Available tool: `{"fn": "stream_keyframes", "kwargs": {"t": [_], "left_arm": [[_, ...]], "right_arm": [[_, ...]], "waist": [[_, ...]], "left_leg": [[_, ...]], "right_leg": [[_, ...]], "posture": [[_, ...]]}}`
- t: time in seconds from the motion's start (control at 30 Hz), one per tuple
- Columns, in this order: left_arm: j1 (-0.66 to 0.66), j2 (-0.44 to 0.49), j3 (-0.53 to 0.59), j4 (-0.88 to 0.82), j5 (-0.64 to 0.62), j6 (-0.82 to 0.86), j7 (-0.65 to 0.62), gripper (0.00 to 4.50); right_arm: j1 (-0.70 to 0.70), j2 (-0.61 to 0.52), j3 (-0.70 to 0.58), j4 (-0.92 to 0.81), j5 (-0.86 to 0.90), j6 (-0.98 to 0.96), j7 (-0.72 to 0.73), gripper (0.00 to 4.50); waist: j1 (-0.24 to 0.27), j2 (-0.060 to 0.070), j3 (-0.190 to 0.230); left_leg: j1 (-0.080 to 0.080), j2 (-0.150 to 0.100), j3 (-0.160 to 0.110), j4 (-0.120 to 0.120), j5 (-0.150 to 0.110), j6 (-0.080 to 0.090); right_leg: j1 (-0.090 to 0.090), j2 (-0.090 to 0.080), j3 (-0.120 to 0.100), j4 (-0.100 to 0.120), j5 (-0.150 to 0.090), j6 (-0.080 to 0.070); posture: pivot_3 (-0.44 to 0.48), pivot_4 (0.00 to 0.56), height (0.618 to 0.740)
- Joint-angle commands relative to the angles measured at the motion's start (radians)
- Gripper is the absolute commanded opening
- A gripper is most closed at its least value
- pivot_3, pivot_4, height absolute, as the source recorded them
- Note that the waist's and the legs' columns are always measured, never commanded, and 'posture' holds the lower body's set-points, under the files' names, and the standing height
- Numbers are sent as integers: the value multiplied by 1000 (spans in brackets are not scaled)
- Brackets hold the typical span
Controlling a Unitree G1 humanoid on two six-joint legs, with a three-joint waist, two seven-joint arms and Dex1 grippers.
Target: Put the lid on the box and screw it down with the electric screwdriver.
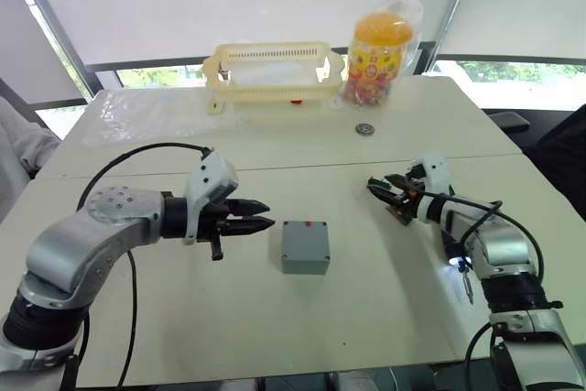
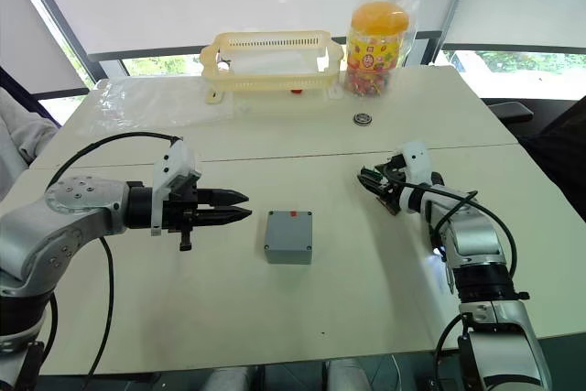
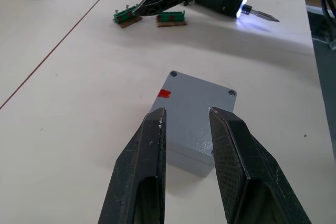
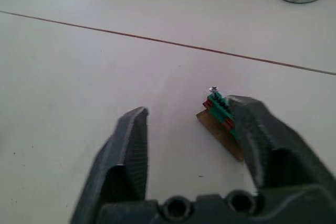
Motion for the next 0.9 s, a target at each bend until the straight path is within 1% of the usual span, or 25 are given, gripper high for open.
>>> {"fn": "stream_keyframes", "kwargs": {"t": [0.03,0.53,0.63,0.73,0.77,0.9], "left_arm": [[-10,18,7,-19,-9,0,12,1245],[14,27,-21,-17,2,-17,37,1245],[19,29,-21,-20,1,-17,42,1245],[28,31,-20,-24,2,-20,46,1245],[30,32,-20,-24,2,-20,48,1245],[35,32,-21,-25,4,-23,51,1245]], "right_arm": [[-37,11,-19,38,-18,-56,-17,2620],[-131,47,-19,278,-71,-201,-33,2620],[-145,50,-19,312,-79,-216,-35,1710],[-149,53,-20,326,-83,-225,-34,225],[-149,54,-20,327,-84,-226,-33,99],[-141,54,-20,317,-88,-227,-36,99]], "waist": [[0,0,0],[-1,0,0],[-1,0,0],[-2,0,0],[-2,0,0],[-2,0,0]], "left_leg": [[0,0,0,0,0,0],[0,0,0,0,0,0],[0,0,0,0,0,0],[0,0,0,0,0,0],[0,0,0,0,0,0],[0,0,0,0,0,0]], "right_leg": [[0,0,0,0,0,0],[0,0,0,0,0,0],[0,0,0,0,0,0],[0,0,0,0,0,0],[0,0,0,0,0,0],[0,0,0,0,0,0]], "posture": [[0,150,740],[0,150,740],[0,150,740],[0,150,740],[0,150,740],[0,150,740]]}}
